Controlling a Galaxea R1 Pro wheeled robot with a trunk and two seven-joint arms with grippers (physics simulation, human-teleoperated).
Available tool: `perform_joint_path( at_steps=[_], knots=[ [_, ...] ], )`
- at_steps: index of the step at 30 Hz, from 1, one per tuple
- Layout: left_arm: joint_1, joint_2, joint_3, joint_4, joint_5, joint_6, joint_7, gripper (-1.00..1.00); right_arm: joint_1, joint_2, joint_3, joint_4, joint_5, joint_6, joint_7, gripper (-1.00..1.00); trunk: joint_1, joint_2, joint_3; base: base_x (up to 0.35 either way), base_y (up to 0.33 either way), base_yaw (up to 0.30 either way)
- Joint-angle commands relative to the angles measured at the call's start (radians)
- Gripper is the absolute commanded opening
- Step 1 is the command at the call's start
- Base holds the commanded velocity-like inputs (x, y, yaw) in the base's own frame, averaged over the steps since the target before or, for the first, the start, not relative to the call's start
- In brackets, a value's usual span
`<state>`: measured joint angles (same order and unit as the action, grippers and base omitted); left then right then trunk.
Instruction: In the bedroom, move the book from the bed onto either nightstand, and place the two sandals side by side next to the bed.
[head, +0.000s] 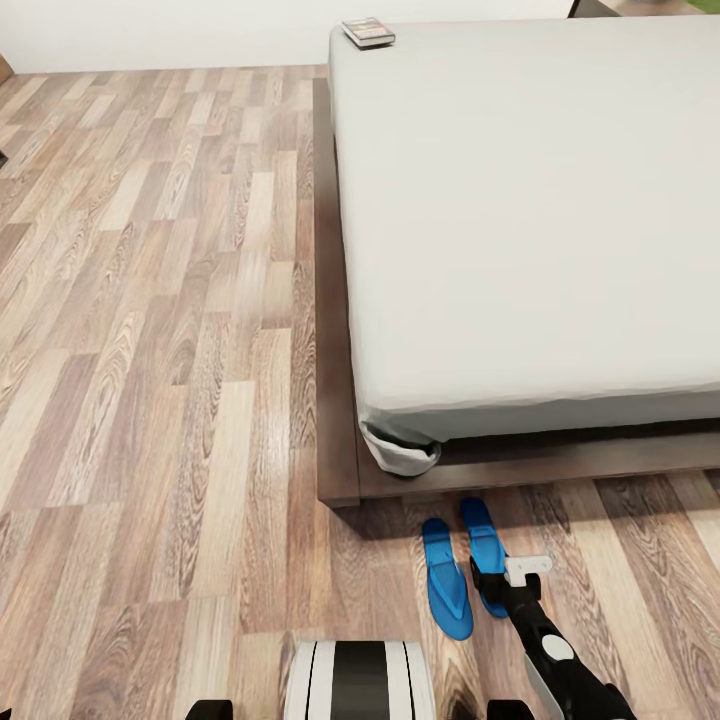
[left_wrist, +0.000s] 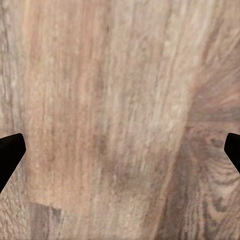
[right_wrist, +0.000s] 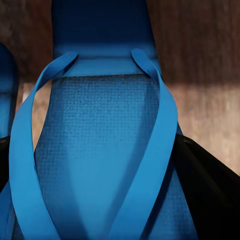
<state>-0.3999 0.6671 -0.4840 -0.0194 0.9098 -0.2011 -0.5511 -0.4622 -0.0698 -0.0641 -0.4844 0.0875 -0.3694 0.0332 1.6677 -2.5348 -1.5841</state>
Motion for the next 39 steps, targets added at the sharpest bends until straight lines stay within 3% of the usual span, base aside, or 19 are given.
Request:
perform_joint_path(
  at_steps=[1,5,22,26,39],
  knots=[
    [0.0,0.0,-0.008,0.001,0.006,-0.004,-0.003,1.0,0.0,0.001,-0.007,0.001,0.009,-0.003,0.004,-1.0,0.0,0.0,0.0,0.0,0.0,0.0],
    [0.0,0.0,-0.008,0.001,0.006,-0.004,-0.003,1.0,-0.001,0.001,-0.007,0.001,0.009,-0.003,0.004,-1.0,0.001,-0.001,-0.012,0.0,0.0,0.0],
    [0.0,0.0,-0.008,0.001,0.006,-0.004,0.0,1.0,-0.005,0.001,-0.007,0.009,0.009,-0.003,0.002,-1.0,0.001,-0.001,-0.012,0.0,0.0,0.0],
    [0.0,0.0,-0.008,0.001,0.006,-0.004,0.0,1.0,-0.008,0.001,-0.008,0.01,0.009,-0.003,0.002,-1.0,0.003,-0.002,-0.028,0.0,0.0,0.0],
    [0.0,0.0,-0.008,0.001,0.006,-0.004,0.0,1.0,-0.01,0.002,-0.007,0.011,0.009,-0.003,0.003,-1.0,0.003,-0.002,-0.028,0.0,0.0,0.0]
  ],
)
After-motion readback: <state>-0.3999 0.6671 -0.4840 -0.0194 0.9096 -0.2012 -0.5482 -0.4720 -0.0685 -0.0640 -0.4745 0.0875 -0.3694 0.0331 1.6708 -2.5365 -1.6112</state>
